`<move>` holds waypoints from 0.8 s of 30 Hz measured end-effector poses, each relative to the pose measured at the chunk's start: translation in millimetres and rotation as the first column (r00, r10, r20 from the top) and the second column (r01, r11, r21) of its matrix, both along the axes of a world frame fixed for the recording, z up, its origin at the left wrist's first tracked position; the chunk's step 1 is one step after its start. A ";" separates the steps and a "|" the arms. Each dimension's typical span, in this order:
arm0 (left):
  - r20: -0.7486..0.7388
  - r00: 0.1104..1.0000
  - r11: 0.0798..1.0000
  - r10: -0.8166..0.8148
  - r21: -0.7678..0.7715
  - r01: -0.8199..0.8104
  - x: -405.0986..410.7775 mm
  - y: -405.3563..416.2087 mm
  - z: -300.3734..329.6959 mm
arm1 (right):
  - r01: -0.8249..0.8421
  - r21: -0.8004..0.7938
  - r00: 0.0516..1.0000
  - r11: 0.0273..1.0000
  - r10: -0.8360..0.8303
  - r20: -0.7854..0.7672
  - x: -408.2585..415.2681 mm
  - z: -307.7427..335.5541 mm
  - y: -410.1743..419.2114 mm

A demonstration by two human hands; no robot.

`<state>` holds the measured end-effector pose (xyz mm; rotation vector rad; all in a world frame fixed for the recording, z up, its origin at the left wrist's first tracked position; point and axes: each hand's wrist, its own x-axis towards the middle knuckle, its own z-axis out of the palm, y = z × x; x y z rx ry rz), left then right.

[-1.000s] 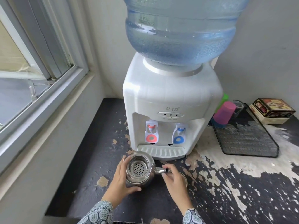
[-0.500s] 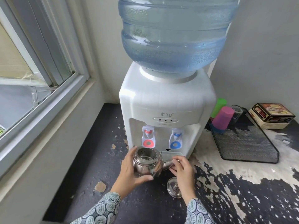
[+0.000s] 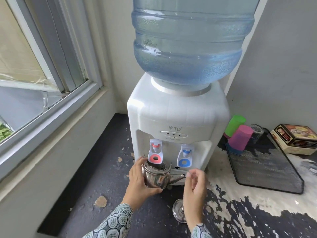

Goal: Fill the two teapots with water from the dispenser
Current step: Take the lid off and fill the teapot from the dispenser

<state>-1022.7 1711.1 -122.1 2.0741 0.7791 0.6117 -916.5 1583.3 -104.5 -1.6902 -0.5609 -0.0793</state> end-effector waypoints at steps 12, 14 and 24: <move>0.056 0.997 0.992 0.058 -0.115 -0.051 6.5 -0.4 3.0 | -0.337 -0.647 0.911 0.684 0.411 -0.040 31.5 37.1 65.8; 0.060 0.996 0.990 0.060 -0.128 -0.052 6.8 0.6 1.4 | -0.331 -0.652 0.911 0.682 0.412 -0.032 34.4 36.1 69.6; 0.074 0.996 0.984 0.046 -0.173 -0.032 1.5 0.7 -3.7 | -0.428 -0.415 0.900 0.803 0.420 -0.115 28.5 32.4 64.0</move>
